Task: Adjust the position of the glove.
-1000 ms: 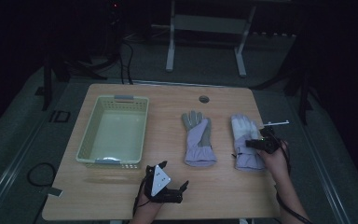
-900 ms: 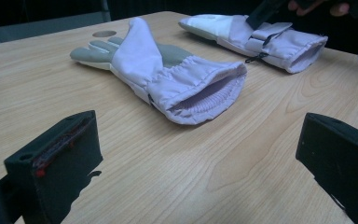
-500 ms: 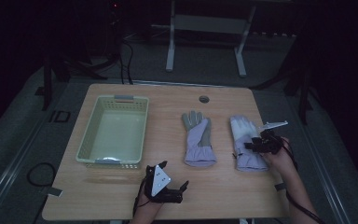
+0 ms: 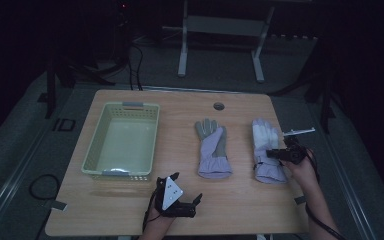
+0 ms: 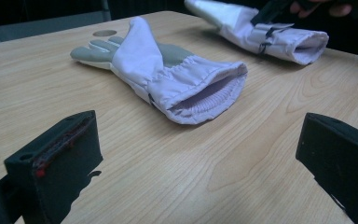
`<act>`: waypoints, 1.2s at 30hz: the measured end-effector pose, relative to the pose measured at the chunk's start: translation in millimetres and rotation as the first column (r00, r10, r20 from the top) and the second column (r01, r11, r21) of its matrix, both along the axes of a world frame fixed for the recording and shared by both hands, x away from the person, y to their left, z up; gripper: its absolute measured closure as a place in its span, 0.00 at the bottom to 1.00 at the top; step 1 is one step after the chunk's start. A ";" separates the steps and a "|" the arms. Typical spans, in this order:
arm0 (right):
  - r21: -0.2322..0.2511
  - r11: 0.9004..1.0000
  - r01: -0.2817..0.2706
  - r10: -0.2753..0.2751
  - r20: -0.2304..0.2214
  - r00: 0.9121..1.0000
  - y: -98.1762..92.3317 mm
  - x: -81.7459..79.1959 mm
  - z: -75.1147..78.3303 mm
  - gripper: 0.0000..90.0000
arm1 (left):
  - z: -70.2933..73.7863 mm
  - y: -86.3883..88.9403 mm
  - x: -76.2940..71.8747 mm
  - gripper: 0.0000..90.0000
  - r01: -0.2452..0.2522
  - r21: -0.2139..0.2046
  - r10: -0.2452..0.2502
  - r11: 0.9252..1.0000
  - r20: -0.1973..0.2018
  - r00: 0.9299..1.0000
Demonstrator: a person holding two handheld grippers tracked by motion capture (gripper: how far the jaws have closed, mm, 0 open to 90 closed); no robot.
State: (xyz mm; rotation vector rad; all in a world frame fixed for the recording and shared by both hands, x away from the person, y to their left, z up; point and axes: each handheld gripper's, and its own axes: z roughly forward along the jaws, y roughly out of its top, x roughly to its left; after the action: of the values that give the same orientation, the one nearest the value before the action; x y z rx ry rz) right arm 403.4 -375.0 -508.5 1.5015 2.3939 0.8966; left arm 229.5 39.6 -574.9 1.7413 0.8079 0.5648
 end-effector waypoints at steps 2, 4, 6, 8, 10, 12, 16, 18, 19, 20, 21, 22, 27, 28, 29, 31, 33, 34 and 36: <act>0.005 1.000 0.019 -0.019 0.017 1.000 -0.4 -2.2 10.6 0.89 | 0.0 0.0 -0.2 0.00 -0.001 0.001 0.001 1.000 0.001 1.000; -0.006 1.000 0.029 -0.029 0.042 0.999 1.4 -4.6 22.8 0.89 | 0.1 -0.1 -0.3 0.00 -0.001 0.003 0.001 1.000 0.003 1.000; -0.016 0.999 0.038 -0.037 0.064 0.997 4.0 -6.1 35.1 0.89 | 0.1 0.0 -0.5 0.00 -0.002 0.007 0.002 1.000 0.005 1.000; 0.015 0.999 0.052 -0.053 0.076 0.996 5.6 -6.8 50.5 0.89 | 0.1 -0.3 -0.7 0.00 -0.003 0.007 0.003 1.000 0.006 1.000; 0.031 0.998 0.054 -0.057 0.085 0.995 8.0 -7.4 59.6 0.89 | 0.1 -0.5 -0.7 0.00 -0.003 0.007 0.003 1.000 0.006 1.000; 0.045 0.998 0.050 -0.054 0.097 0.994 14.0 -8.9 73.0 0.89 | 0.1 -0.6 -0.7 0.00 -0.004 0.007 0.003 1.000 0.006 1.000; 0.045 0.998 0.039 -0.044 0.122 0.992 26.6 -10.9 92.8 0.89 | 0.1 -0.6 -0.6 0.00 -0.003 0.008 0.003 1.000 0.006 1.000; 0.043 0.999 0.029 -0.034 0.129 0.991 33.8 -11.6 101.4 0.89 | 0.1 -0.4 -0.7 0.00 -0.004 0.007 0.004 1.000 0.007 1.000; 0.042 0.999 0.025 -0.030 0.130 0.991 36.7 -12.1 104.4 0.89 | 0.1 -0.4 -0.8 0.00 -0.003 0.008 0.003 1.000 0.008 1.000; 0.047 0.999 0.015 -0.022 0.135 0.991 41.6 -13.0 109.0 0.89 | 0.1 -0.5 -0.9 0.00 -0.001 0.008 0.001 1.000 0.008 1.000; 0.048 0.999 0.010 -0.016 0.136 0.991 45.3 -13.6 112.4 0.89 | 0.1 -0.5 -1.0 0.00 -0.001 0.009 0.001 1.000 0.010 1.000; 0.050 0.999 0.011 -0.018 0.138 0.990 48.9 -14.1 115.6 0.89 | 0.1 -0.5 -0.9 0.00 0.000 0.009 0.000 1.000 0.009 1.000; 0.041 0.999 -0.011 0.005 0.138 0.990 70.8 -14.5 125.2 0.89 | 0.1 -0.2 -0.7 0.00 0.000 0.007 0.000 1.000 0.006 1.000; 0.046 0.999 -0.013 0.006 0.141 0.990 75.4 -14.7 126.3 0.89 | 0.1 -0.2 -0.6 0.00 0.000 0.006 0.000 1.000 0.005 1.000; 0.044 0.999 -0.019 0.013 0.144 0.990 80.4 -14.9 127.4 0.89 | 0.1 0.0 -0.5 0.00 0.001 0.003 -0.001 1.000 0.005 1.000; 0.054 0.998 -0.036 0.027 0.156 0.987 88.7 -15.6 129.4 0.89 | 0.1 0.5 -0.3 0.00 0.003 0.001 -0.003 1.000 0.004 1.000; 0.077 0.995 -0.059 0.046 0.169 0.984 98.2 -17.3 133.1 0.89 | 0.2 0.4 -0.4 0.00 0.002 0.003 -0.002 1.000 0.005 1.000; 0.078 0.995 -0.069 0.055 0.173 0.983 103.6 -18.2 135.2 0.89 | 0.2 0.2 -0.4 0.00 0.002 0.003 -0.002 1.000 0.006 1.000; 0.072 0.995 -0.072 0.059 0.174 0.983 111.3 -18.6 136.7 0.89 | 0.2 0.0 -0.6 0.00 0.001 0.007 -0.001 1.000 0.011 1.000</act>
State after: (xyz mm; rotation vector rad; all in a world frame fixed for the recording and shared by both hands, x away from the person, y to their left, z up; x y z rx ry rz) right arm 384.7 -263.7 -371.8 1.3180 2.3204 1.0990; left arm 228.9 39.6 -574.7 1.7429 0.7985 0.5767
